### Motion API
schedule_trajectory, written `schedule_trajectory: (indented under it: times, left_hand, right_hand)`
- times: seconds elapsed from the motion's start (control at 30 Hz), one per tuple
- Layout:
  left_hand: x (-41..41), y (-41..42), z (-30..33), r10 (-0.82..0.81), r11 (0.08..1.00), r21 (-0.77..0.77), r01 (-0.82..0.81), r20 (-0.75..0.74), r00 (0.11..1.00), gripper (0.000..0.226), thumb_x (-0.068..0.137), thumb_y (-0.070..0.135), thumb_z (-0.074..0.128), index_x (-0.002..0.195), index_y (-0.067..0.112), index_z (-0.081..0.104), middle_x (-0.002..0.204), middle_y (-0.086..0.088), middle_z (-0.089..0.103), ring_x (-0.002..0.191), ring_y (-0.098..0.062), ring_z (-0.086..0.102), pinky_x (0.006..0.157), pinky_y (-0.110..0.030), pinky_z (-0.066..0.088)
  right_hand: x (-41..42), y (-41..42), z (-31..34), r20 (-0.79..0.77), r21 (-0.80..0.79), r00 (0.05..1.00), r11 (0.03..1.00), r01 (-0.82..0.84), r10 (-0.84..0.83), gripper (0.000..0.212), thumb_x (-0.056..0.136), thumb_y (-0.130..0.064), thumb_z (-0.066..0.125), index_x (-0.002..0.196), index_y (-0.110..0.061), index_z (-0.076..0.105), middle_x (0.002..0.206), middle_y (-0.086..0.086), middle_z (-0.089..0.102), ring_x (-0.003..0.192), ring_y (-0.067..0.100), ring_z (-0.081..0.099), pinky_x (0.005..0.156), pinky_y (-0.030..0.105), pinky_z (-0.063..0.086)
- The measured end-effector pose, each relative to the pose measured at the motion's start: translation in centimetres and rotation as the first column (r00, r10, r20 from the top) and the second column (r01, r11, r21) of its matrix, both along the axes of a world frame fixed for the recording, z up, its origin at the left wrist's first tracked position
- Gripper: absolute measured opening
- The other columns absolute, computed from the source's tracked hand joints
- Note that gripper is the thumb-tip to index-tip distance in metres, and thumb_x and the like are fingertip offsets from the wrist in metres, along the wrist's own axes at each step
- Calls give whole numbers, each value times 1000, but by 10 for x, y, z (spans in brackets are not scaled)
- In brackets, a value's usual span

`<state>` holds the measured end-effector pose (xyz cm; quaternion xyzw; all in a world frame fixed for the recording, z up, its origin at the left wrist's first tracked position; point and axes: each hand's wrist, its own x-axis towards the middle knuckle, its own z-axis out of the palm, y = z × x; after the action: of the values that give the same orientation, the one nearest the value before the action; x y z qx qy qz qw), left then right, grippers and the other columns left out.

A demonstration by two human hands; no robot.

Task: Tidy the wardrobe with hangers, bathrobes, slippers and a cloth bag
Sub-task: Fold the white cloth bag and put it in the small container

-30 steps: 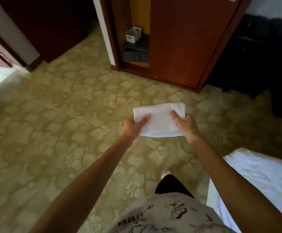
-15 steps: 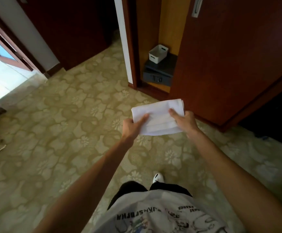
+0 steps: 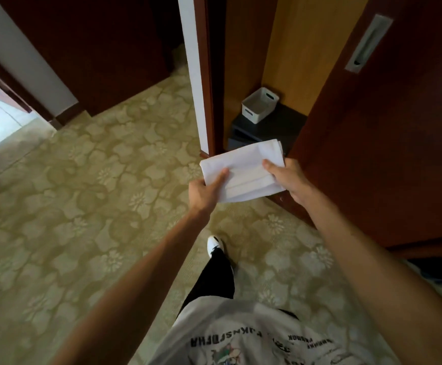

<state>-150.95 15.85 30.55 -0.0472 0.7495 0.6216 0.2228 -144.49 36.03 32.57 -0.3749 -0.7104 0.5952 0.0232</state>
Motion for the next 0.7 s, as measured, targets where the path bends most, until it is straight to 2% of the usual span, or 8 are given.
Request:
schedule_trajectory:
  times: [0.07, 0.17, 0.27, 0.33, 0.47, 0.57, 0.7]
  left_hand:
    - [-44, 33, -8, -9, 1000, 23, 9, 20, 1000, 33, 78, 47, 83, 78, 16, 73, 80, 0, 76, 73, -13, 73, 63, -28, 60]
    - [-108, 80, -19, -17, 998, 62, 14, 37, 999, 33, 78, 48, 83, 84, 17, 75, 88, -1, 78, 81, -17, 76, 72, -36, 64]
    - [-167, 127, -32, -11, 999, 49, 10, 26, 1000, 33, 81, 46, 81, 90, 14, 76, 87, 3, 77, 77, -11, 74, 63, -26, 60]
    - [-201, 156, -48, -20, 999, 44, 19, 37, 999, 32, 82, 44, 81, 91, 13, 77, 87, 3, 77, 75, -8, 74, 62, -25, 59]
    - [-262, 210, -96, -12, 998, 59, 7, 95, 995, 34, 80, 46, 82, 93, 15, 78, 94, 1, 79, 86, -15, 76, 74, -36, 63]
    - [-304, 259, -144, -11, 998, 57, 3, 149, 989, 30, 81, 44, 81, 93, 17, 77, 94, 2, 78, 84, -14, 76, 73, -34, 63]
    - [-347, 318, -207, 20, 1000, 19, -25, 259, 966, 40, 82, 47, 80, 100, 12, 77, 97, 1, 78, 86, -15, 76, 76, -36, 63]
  right_hand:
    - [-45, 31, -7, 3, 0, 1000, 1000, 23, -23, 35, 92, -36, 70, 115, -9, 68, 106, 6, 72, 96, 19, 69, 79, 32, 57]
    - [-111, 75, -12, 4, 15, 998, 998, 67, -67, 25, 93, -32, 69, 108, -11, 68, 98, 3, 70, 86, 13, 67, 64, 22, 53]
    - [-176, 120, -26, -2, 22, 996, 995, 94, -94, 22, 92, -30, 70, 107, -14, 69, 94, -1, 69, 81, 9, 65, 59, 18, 51]
    - [-214, 149, -43, 6, 26, 992, 992, 125, -126, 26, 89, -31, 74, 107, -12, 71, 94, 0, 70, 80, 9, 66, 58, 18, 51]
    - [-279, 205, -86, 31, -4, 982, 982, 189, -188, 27, 84, -31, 79, 102, -13, 72, 90, -3, 71, 77, 7, 67, 54, 15, 51]
    - [-324, 249, -132, 61, -20, 970, 971, 238, -236, 27, 83, -31, 80, 102, -13, 72, 89, -4, 71, 75, 6, 66, 49, 13, 49]
    - [-377, 302, -196, 109, 4, 956, 962, 272, -271, 29, 80, -31, 83, 101, -13, 73, 87, -5, 71, 75, 7, 67, 50, 13, 50]
